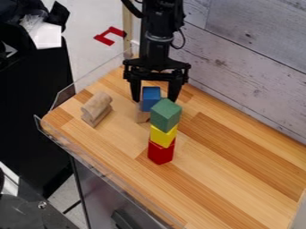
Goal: Remove blue cube from the tower
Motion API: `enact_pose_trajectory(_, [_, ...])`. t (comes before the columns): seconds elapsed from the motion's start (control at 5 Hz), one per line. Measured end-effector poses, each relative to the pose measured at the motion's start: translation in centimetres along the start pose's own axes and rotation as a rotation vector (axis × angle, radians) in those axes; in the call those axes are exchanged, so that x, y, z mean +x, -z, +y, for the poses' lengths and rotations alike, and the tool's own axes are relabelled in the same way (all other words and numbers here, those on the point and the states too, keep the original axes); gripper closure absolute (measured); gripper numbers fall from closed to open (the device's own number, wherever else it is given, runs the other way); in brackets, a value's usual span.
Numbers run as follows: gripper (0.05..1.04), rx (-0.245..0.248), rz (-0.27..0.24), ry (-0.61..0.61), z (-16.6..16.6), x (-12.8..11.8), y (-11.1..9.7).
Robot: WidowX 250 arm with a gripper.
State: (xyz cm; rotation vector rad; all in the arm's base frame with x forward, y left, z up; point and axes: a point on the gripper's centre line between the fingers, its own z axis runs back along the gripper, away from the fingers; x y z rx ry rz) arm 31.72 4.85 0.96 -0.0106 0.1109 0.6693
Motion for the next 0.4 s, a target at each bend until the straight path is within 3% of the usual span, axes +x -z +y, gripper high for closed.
enact_pose_trajectory(0.4, [0.084, -0.072, -0.123, 0.04, 0.1, -0.9, -5.2])
